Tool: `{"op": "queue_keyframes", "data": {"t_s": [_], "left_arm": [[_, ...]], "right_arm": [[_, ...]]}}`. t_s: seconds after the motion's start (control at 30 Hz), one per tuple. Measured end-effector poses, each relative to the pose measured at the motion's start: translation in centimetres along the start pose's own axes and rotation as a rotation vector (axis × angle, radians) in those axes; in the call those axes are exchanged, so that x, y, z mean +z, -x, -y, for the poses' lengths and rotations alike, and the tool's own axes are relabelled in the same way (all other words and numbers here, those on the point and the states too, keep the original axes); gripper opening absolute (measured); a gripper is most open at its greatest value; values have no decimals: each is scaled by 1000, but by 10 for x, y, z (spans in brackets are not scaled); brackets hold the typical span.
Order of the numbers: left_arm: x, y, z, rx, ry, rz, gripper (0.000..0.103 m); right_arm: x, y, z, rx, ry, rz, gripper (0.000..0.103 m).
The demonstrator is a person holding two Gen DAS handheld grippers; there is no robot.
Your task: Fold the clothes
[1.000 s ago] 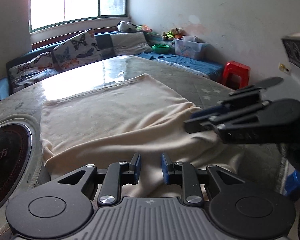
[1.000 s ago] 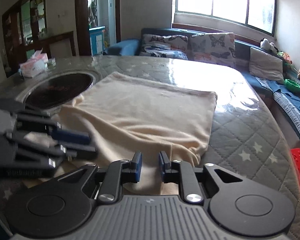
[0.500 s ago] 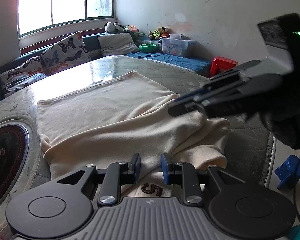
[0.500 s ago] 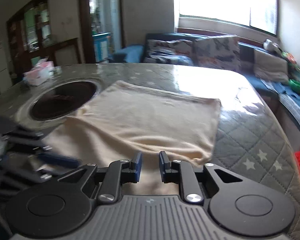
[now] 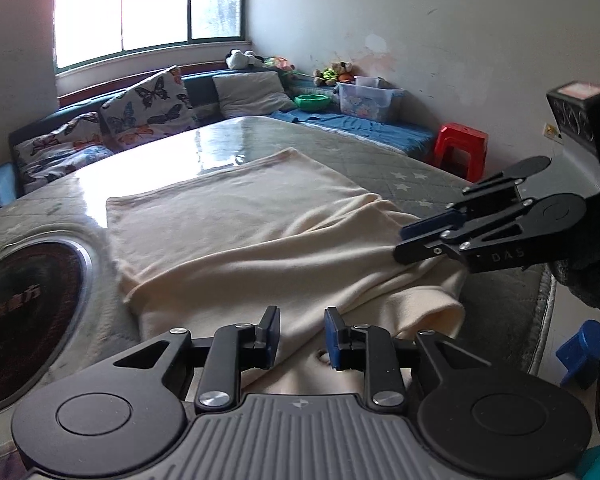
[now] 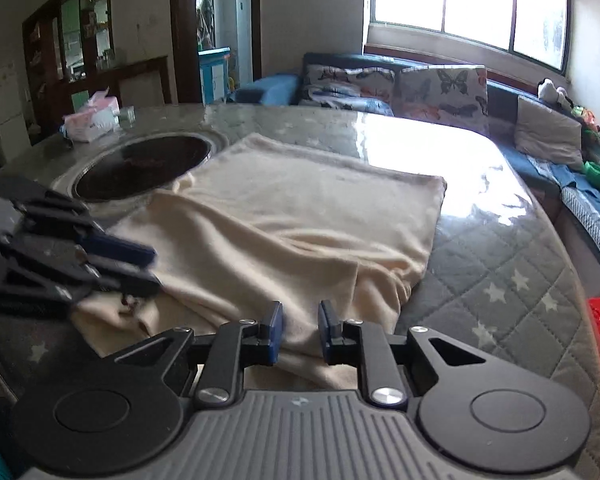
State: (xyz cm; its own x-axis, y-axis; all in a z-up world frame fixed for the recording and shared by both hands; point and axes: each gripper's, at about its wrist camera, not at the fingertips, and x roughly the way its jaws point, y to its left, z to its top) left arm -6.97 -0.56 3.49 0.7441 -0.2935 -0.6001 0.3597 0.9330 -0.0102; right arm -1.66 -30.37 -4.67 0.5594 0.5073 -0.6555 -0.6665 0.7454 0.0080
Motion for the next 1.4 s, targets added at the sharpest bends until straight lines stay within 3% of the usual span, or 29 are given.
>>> {"op": "queue_keyframes", "data": {"t_s": [0.2, 0.33, 0.5, 0.6, 0.7, 0.8, 0.9, 1.07, 1.27, 1.4], "left_arm": [[-17, 29, -7, 22, -54, 0, 33], [-30, 42, 0, 41, -152, 0, 42], [-41, 40, 17, 46, -271, 10, 43], [-43, 32, 25, 62, -308, 28, 43], [-43, 25, 28, 68, -322, 50, 42], [-41, 21, 29, 64, -324, 71, 20], [-32, 23, 23, 52, -275, 94, 11], [-7, 22, 0, 51, -147, 112, 9], [13, 16, -9, 35, -97, 121, 9], [8, 14, -8, 36, -106, 107, 12]], "right_arm": [[-4, 5, -1, 4, 2, -5, 18], [-1, 14, -3, -1, 11, 4, 20], [-4, 27, -13, -6, 92, -14, 26], [-7, 34, -18, -15, 138, -22, 35], [-10, 37, -21, -23, 173, -38, 36], [-13, 39, -25, -28, 218, -46, 44], [-14, 41, -29, -22, 254, -47, 52], [-14, 39, -38, 12, 350, -54, 58], [-10, 21, -49, 14, 422, -29, 58], [-4, 4, -48, 28, 395, -30, 38]]}}
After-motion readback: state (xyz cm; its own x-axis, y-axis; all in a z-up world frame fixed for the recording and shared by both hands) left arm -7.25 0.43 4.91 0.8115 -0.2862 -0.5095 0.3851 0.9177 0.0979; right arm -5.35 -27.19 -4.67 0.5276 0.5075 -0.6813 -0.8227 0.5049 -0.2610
